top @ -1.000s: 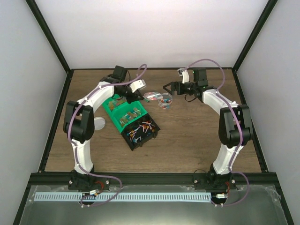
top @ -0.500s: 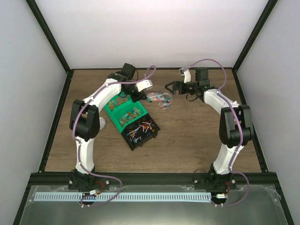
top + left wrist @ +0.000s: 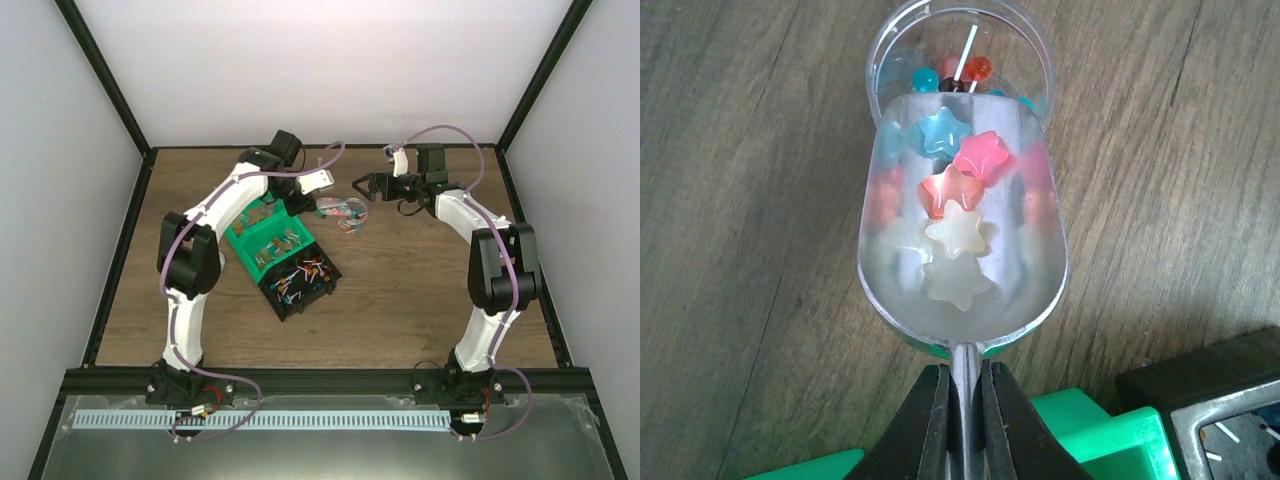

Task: Pack the candies

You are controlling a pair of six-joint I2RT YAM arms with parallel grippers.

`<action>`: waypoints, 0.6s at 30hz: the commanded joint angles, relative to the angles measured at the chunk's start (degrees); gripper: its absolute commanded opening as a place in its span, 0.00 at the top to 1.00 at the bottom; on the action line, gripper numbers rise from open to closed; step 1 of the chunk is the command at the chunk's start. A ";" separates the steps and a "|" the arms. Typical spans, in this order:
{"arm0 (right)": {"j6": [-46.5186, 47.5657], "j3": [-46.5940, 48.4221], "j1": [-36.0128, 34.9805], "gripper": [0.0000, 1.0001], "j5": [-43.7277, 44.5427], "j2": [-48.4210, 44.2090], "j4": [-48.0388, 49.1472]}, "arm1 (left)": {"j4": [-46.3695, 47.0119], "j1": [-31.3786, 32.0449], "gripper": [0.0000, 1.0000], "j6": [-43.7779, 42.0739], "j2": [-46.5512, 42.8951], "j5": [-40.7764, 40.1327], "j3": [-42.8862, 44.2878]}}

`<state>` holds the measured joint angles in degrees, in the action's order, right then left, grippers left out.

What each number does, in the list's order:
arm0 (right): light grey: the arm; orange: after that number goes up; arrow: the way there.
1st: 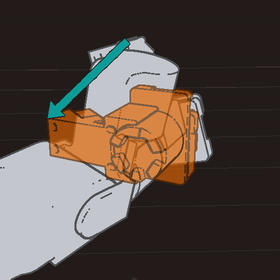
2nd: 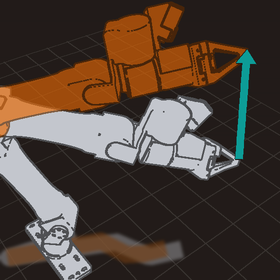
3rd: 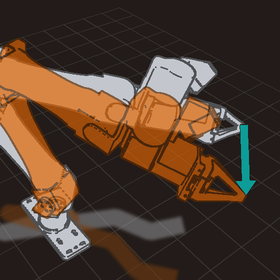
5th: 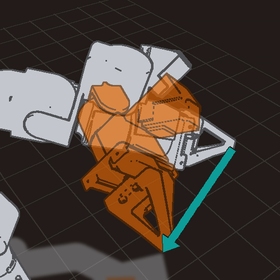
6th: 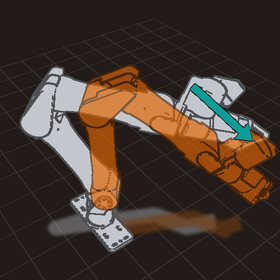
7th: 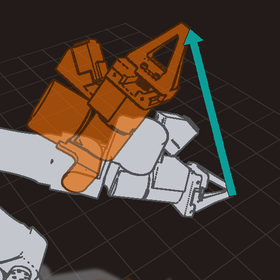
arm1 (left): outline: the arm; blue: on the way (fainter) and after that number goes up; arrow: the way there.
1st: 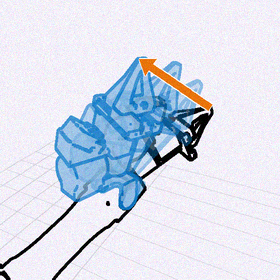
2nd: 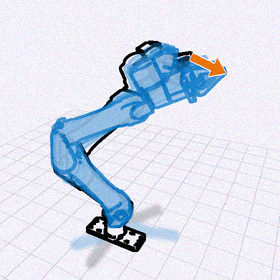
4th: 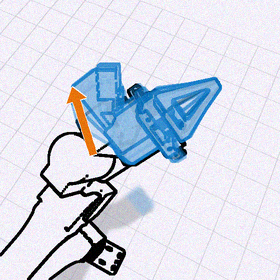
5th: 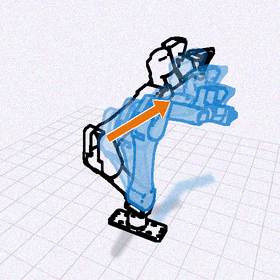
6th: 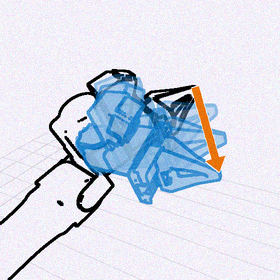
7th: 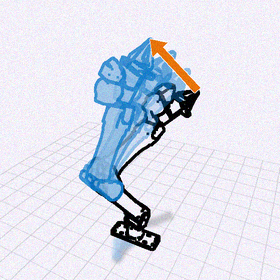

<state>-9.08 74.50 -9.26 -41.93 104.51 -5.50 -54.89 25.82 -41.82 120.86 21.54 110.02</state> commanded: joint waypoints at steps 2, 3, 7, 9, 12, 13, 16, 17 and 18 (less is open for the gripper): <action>-0.15 0.03 0.82 0.00 -0.08 -1.51 0.51 | -4.25 0.86 0.96 -0.84 1.63 -3.40 4.06; -0.15 0.03 0.82 0.00 -0.01 -1.52 0.49 | -4.67 0.94 0.96 -0.71 1.72 -3.69 4.64; -0.09 0.14 0.91 0.00 0.34 -1.59 0.46 | -6.56 1.61 0.96 -0.77 2.13 -5.38 7.05; -0.11 0.12 0.91 0.00 0.36 -1.64 0.41 | -7.53 1.83 0.96 -1.06 2.50 -6.39 8.24; -0.15 0.12 0.95 0.00 0.23 -1.69 0.48 | -8.88 1.94 0.96 -1.17 3.12 -7.48 9.83; -0.14 0.12 0.96 0.00 0.20 -1.75 0.49 | -9.03 2.01 0.96 -1.18 3.22 -7.74 10.12; -0.06 0.04 0.93 0.00 0.27 -1.68 0.50 | -9.21 2.22 0.96 -1.31 3.46 -8.33 10.54; -0.06 0.08 0.95 0.00 0.25 -1.68 0.51 | -9.33 2.36 0.96 -1.26 3.54 -8.47 10.75; -0.08 0.09 0.99 0.00 0.26 -1.68 0.49 | -9.54 2.51 0.96 -1.40 3.65 -8.52 10.97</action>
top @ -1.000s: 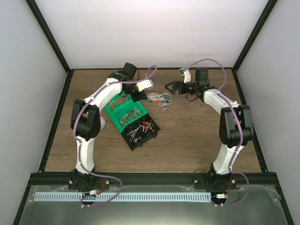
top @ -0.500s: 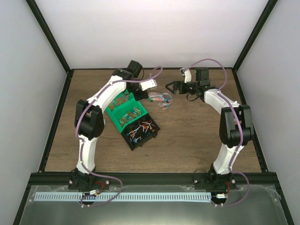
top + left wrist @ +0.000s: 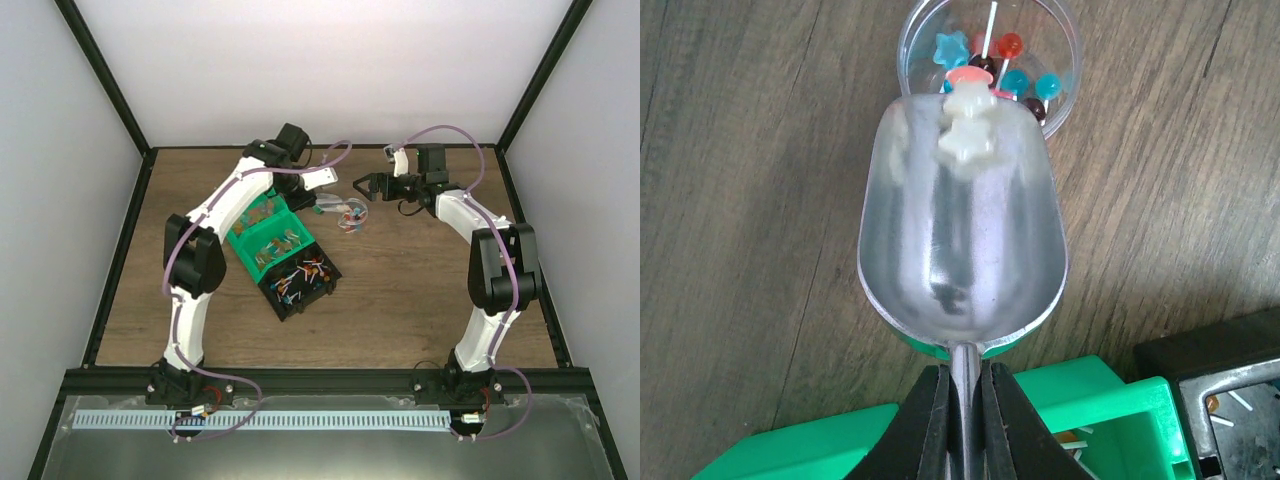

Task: Pack the candies

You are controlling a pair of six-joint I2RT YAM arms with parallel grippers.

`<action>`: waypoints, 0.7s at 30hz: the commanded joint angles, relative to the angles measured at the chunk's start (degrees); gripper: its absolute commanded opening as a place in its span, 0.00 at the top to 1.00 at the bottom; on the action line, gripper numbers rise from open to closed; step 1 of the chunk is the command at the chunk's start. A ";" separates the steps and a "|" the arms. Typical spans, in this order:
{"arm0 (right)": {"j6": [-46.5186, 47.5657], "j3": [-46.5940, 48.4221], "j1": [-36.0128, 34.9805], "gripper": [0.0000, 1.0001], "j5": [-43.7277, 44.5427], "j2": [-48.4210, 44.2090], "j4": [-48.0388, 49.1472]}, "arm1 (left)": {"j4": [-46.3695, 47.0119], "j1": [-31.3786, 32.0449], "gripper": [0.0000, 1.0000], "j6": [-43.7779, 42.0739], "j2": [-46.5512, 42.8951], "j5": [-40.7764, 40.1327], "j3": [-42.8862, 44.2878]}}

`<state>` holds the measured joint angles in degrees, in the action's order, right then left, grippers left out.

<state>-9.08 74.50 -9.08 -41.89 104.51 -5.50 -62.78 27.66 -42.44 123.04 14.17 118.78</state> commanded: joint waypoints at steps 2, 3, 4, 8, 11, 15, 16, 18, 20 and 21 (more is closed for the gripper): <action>-0.05 0.05 0.83 0.00 0.23 -1.66 0.53 | -1.91 0.96 0.96 -0.88 1.65 -1.32 2.62; -0.06 0.06 0.82 0.00 0.23 -1.70 0.49 | -1.98 1.12 0.96 -0.97 1.67 -1.60 2.80; -0.06 0.03 0.82 0.00 0.23 -1.68 0.53 | -2.06 1.28 0.96 -1.05 1.76 -1.80 2.92; -0.06 0.03 0.91 0.00 0.23 -1.77 0.57 | -2.15 1.78 0.96 -1.31 1.98 -2.49 3.37; -0.06 0.03 0.91 0.00 0.22 -1.77 0.57 | -2.08 1.80 0.96 -1.44 1.94 -2.98 3.64; -0.02 -0.10 0.91 0.00 0.16 -1.69 0.65 | -2.21 1.23 0.96 -1.01 0.88 -0.70 4.03; -0.05 -0.20 0.91 0.00 0.02 -1.74 0.73 | -2.36 0.80 0.96 -0.60 0.42 0.90 4.15; -0.08 -0.30 0.91 0.00 -0.33 -1.83 0.67 | -2.46 -0.83 0.96 0.70 -0.78 5.74 4.09; -0.21 -0.59 0.91 0.00 -0.94 -2.29 1.11 | -2.48 -3.03 0.96 1.96 -2.26 10.53 3.74; -0.35 -0.92 0.91 0.00 -1.26 -2.58 1.41 | -2.02 -4.10 0.96 2.94 -3.29 12.45 3.08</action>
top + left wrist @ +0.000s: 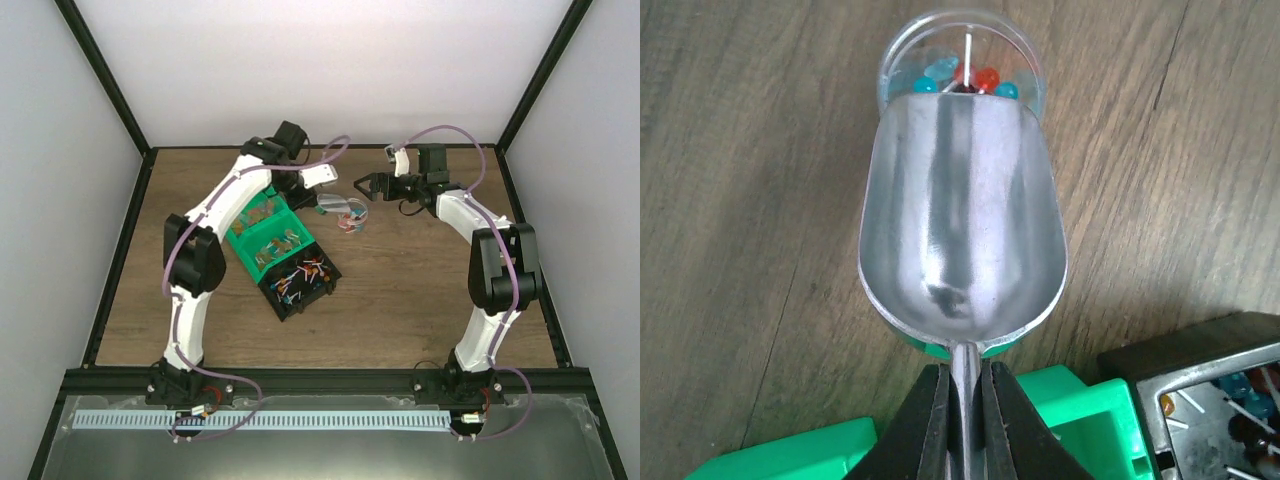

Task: Pack the candies

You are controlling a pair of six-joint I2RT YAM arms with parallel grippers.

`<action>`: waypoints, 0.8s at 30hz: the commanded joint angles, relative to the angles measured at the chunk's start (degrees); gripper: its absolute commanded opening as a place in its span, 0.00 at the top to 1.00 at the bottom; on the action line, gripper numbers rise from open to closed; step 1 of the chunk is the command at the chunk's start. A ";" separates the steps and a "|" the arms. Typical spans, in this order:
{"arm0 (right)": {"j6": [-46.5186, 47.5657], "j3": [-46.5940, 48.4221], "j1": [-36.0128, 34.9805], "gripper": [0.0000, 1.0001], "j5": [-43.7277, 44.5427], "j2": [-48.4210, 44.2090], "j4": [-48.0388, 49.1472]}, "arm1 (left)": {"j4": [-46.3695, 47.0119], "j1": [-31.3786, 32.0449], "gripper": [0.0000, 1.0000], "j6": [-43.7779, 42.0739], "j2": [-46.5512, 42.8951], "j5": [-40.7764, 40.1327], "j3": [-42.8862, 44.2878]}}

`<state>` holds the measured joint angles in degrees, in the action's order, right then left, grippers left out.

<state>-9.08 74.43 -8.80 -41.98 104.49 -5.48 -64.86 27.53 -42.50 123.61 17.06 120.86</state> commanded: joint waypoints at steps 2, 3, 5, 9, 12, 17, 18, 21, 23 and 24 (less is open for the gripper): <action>-0.56 -1.21 0.63 0.00 -1.85 -2.94 2.03 | 1.91 -6.58 0.96 4.52 -7.07 12.65 -1.42; -0.63 -1.22 0.62 0.00 -2.39 -3.04 2.05 | 3.08 -7.97 0.96 5.24 -8.71 13.80 -3.26; -0.74 -1.34 0.65 0.00 -3.59 -3.01 2.04 | 5.90 -10.82 0.96 6.36 -12.43 14.90 -7.64; -0.76 -1.61 0.38 0.00 -4.96 -2.82 2.34 | 8.19 -17.20 0.96 5.88 -19.33 15.30 -15.72; -0.36 -1.75 -0.38 0.00 -5.79 -2.57 2.55 | 7.81 -22.28 0.96 4.36 -23.15 14.42 -20.61; 0.93 -1.26 -2.77 0.00 -5.65 -1.65 2.24 | 6.78 -29.45 0.96 -0.42 -28.90 12.42 -29.23; 1.40 -0.99 -3.31 0.00 -5.35 -1.46 2.03 | 6.60 -30.21 0.96 -1.34 -29.80 11.82 -30.75; 2.64 -0.41 -5.16 0.00 -4.11 -1.05 1.26 | 5.09 -31.84 0.96 -2.74 -31.31 9.50 -33.29; 3.49 0.03 -6.37 0.00 -3.39 -0.89 0.64 | 4.31 -32.41 0.96 -2.87 -31.88 7.78 -34.37; 3.94 0.20 -6.91 0.00 -2.99 -0.93 0.43 | 4.36 -32.40 0.96 -2.52 -32.31 5.96 -34.94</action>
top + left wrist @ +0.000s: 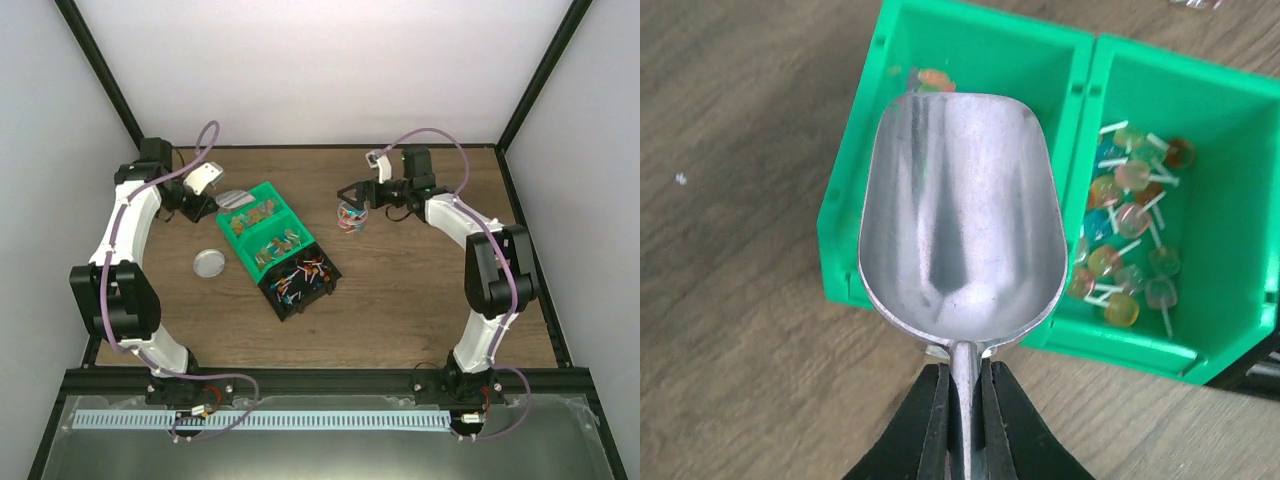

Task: Pack the candies

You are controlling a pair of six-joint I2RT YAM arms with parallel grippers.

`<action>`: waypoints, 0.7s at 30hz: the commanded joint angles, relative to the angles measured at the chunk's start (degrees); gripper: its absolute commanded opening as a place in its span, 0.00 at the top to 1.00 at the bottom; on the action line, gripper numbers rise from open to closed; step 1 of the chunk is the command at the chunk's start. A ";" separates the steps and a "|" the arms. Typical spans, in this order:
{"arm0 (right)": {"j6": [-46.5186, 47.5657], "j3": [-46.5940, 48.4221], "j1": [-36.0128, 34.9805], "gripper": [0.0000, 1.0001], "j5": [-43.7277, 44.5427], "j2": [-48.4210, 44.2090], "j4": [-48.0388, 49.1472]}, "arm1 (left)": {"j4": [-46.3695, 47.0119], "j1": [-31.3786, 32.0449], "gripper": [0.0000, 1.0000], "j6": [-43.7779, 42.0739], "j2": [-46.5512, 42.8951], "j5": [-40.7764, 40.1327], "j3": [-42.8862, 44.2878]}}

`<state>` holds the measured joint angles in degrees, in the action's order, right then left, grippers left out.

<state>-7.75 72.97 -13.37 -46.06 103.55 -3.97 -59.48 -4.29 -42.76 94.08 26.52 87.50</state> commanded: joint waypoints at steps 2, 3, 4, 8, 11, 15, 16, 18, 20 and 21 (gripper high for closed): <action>3.43 1.65 -3.25 0.00 1.99 -0.16 -1.25 | -0.70 -0.60 0.96 -0.72 -3.21 -7.48 -2.48; 3.66 1.62 -3.59 0.00 2.40 -0.25 -1.30 | -1.19 -0.58 0.96 -0.08 -3.02 -9.06 -2.47; 3.78 1.57 -3.80 0.00 2.60 -0.37 -1.35 | -1.63 -0.54 0.96 0.71 -2.87 -10.08 -2.43; 3.62 1.82 -3.98 0.00 2.58 -0.13 -1.48 | -2.08 0.21 0.96 2.83 -3.38 -10.83 -3.73; 3.62 1.66 -4.04 0.00 2.41 -0.12 -1.58 | -2.89 1.83 0.96 4.29 -2.67 -11.82 -4.22; 3.53 1.18 -4.05 0.00 2.04 -0.27 -1.49 | -2.68 4.01 0.96 6.67 -0.22 -15.29 -4.36; 3.52 1.06 -4.08 0.00 1.97 -0.35 -1.41 | -2.31 4.35 0.96 7.44 0.39 -16.21 -4.25; 3.53 0.89 -4.08 0.00 1.86 -0.50 -1.31 | -1.69 5.48 0.96 8.82 1.66 -18.17 -3.58; 3.53 0.71 -4.13 0.00 1.65 -0.45 -1.23 | -1.52 7.14 0.96 9.77 3.05 -20.45 -3.00; 3.53 0.62 -4.13 0.00 1.46 -0.43 -1.22 | -1.51 7.85 0.96 10.06 3.75 -21.57 -2.70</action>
<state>-4.99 72.97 -17.45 -44.07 103.55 -5.06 -61.78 1.41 -35.92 95.15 10.09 83.57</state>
